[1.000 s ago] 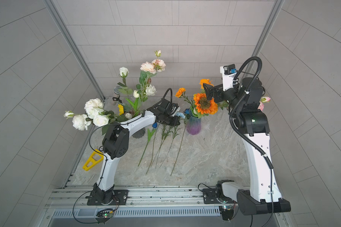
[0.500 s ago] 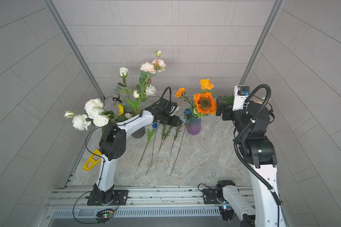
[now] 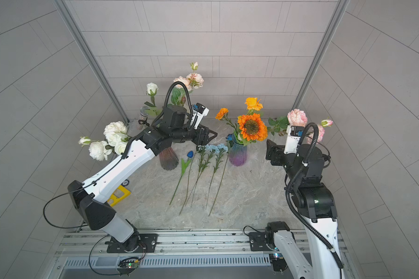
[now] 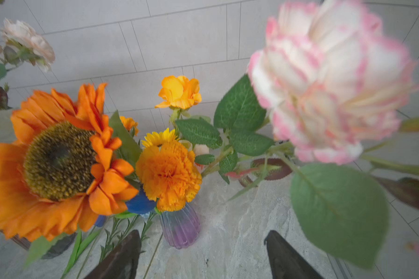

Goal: Pick out blue flowers from the vase
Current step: Place the flower at the center of the board.

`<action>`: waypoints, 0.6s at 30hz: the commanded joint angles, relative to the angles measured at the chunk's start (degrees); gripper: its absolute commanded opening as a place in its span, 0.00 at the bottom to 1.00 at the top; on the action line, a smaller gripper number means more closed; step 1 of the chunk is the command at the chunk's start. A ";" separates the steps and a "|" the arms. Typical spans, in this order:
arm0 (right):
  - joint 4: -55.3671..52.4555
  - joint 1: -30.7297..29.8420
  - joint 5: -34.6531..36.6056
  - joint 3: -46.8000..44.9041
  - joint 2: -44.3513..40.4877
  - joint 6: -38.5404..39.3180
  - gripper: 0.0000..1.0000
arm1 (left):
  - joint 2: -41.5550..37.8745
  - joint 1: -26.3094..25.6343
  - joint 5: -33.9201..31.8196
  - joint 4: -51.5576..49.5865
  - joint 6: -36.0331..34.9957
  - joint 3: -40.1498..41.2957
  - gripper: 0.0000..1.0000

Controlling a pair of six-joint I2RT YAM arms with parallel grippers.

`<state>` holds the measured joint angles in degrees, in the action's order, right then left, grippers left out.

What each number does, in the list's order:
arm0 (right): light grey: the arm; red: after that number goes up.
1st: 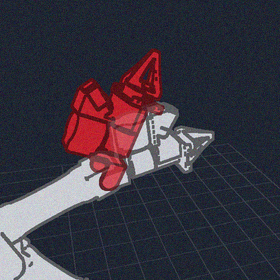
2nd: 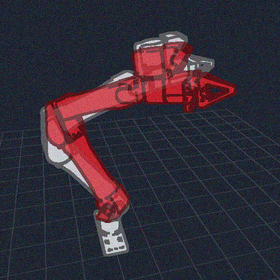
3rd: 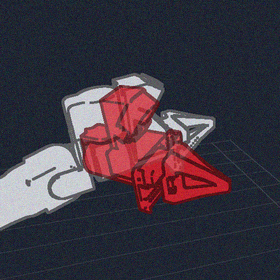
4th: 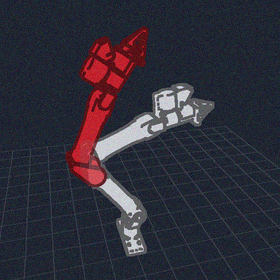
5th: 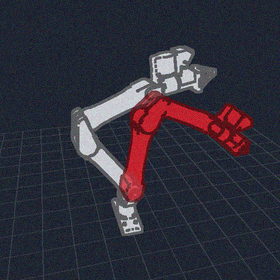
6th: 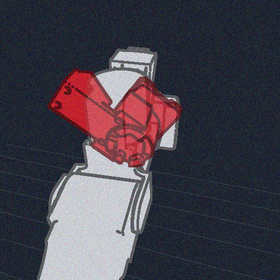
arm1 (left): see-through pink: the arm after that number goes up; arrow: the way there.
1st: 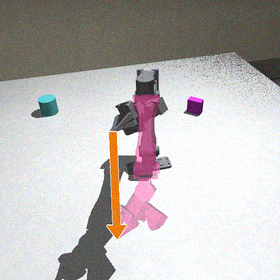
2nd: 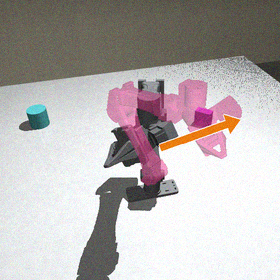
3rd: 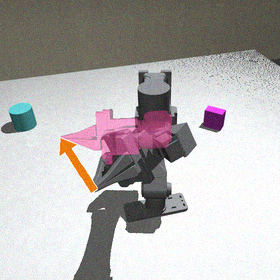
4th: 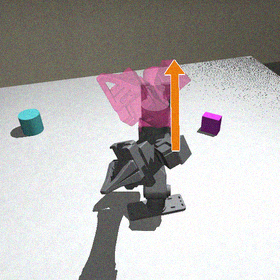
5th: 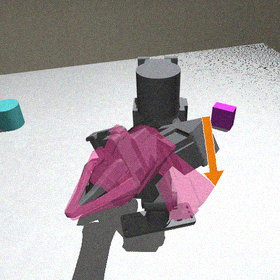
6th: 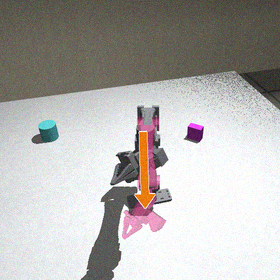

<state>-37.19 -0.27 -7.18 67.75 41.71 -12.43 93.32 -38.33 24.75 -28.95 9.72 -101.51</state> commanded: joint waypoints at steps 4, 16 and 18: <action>1.17 -0.17 -8.99 -4.90 -1.82 -5.32 0.67 | 5.99 -0.53 -1.02 -8.47 -4.37 -13.54 0.67; 15.61 -0.51 -24.65 -14.45 1.89 -11.34 0.49 | 7.68 1.09 0.18 -5.95 -4.04 -10.44 0.67; 18.69 -0.51 -24.64 -15.64 2.49 -12.44 0.48 | 7.15 1.64 0.57 -5.35 -4.02 -9.29 0.67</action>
<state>-25.17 -0.38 -28.86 52.90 44.12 -22.55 101.19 -37.43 24.40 -35.03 6.55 -112.14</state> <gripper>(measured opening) 0.486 0.670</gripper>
